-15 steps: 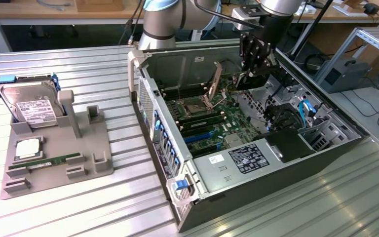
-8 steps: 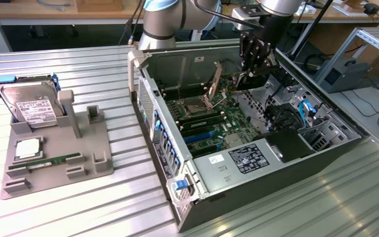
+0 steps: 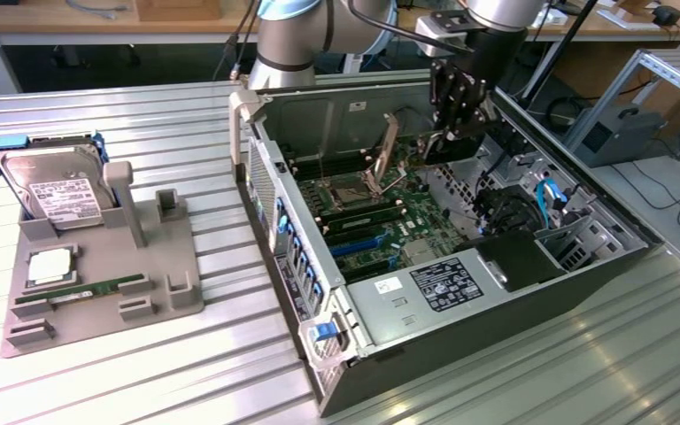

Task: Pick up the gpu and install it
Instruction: 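Insert the gpu into the slot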

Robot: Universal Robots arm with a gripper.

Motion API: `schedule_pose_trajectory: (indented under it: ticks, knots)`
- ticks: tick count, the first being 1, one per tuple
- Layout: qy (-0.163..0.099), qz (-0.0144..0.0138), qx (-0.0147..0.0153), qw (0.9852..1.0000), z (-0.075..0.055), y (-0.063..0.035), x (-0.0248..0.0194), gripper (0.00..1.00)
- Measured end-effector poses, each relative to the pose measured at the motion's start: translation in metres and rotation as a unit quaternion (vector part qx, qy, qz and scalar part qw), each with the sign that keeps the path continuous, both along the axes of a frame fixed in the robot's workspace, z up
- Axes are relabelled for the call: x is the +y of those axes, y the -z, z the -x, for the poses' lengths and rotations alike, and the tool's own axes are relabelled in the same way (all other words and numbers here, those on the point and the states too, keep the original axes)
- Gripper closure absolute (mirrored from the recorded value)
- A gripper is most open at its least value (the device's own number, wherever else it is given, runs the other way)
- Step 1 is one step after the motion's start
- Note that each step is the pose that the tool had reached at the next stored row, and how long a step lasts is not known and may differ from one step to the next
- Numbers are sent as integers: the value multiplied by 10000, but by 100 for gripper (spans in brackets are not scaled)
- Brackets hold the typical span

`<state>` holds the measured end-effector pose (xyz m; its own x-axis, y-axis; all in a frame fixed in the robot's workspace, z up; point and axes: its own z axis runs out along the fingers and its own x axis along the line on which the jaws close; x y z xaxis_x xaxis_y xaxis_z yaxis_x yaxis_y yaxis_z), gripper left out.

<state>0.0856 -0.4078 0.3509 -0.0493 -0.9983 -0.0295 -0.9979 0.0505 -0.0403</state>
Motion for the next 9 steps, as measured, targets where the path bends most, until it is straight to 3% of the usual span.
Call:
schedule_pose_trajectory:
  ticks: [9]
  knots:
    - [0,0,0,10000,51,3,-44,73]
